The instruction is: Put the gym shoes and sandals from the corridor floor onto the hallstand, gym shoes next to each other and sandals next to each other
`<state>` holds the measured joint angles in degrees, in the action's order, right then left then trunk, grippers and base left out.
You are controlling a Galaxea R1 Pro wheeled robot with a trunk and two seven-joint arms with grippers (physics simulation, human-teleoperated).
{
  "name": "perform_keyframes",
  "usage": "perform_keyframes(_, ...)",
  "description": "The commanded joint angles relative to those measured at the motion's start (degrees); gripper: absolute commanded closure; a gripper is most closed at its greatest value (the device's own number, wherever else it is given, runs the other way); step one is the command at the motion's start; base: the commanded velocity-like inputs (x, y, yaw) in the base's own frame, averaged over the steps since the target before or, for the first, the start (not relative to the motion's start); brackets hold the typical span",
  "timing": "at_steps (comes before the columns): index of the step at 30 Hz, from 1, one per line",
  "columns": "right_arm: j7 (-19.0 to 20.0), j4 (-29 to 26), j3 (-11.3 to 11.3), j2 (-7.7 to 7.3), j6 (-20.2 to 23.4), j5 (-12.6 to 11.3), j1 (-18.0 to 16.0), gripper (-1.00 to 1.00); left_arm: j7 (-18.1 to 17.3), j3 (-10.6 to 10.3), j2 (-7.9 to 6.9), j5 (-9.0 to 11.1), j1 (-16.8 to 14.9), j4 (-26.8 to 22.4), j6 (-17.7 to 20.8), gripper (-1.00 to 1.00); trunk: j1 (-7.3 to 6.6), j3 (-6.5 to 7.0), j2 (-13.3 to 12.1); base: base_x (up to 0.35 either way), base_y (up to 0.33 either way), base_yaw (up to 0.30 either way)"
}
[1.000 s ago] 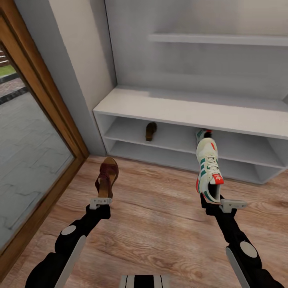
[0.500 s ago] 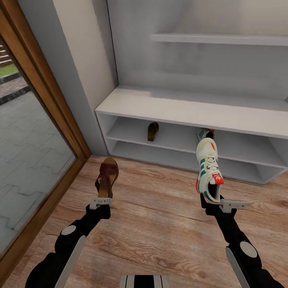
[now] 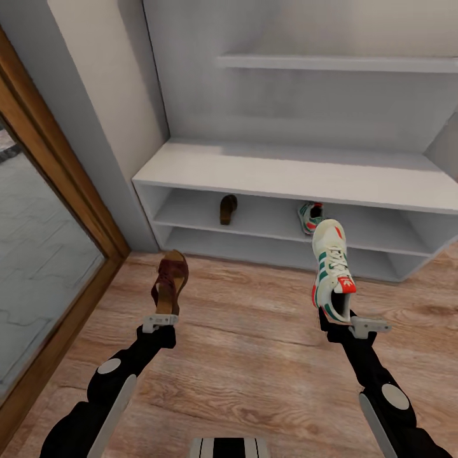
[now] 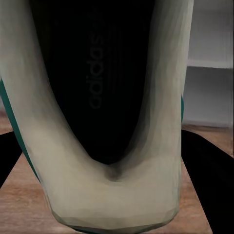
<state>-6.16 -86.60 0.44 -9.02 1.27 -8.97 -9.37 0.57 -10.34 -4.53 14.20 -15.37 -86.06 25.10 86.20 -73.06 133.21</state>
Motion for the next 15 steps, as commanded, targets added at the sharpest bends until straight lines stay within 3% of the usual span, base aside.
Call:
perform_keyframes(1,-0.3,-0.1,0.1,-0.03,0.1,-0.4,0.0,1.00,0.0,0.0,-0.04,0.1,0.0,-0.1,0.3,1.00,-0.01,-0.01,0.0,0.000,0.000,-0.298)
perform_keyframes(8,-0.3,-0.1,0.1,-0.03,0.1,-0.4,0.0,1.00,0.0,0.0,-0.04,0.1,0.0,-0.1,0.2,1.00,-0.01,0.19,0.0,0.000,0.000,-0.257)
perform_keyframes(15,-0.3,-0.1,0.0,-0.07,0.1,-0.4,0.0,1.00,0.0,0.0,-0.04,0.1,0.0,-0.1,0.2,1.00,-0.01,0.23,0.0,0.000,0.000,-0.045)
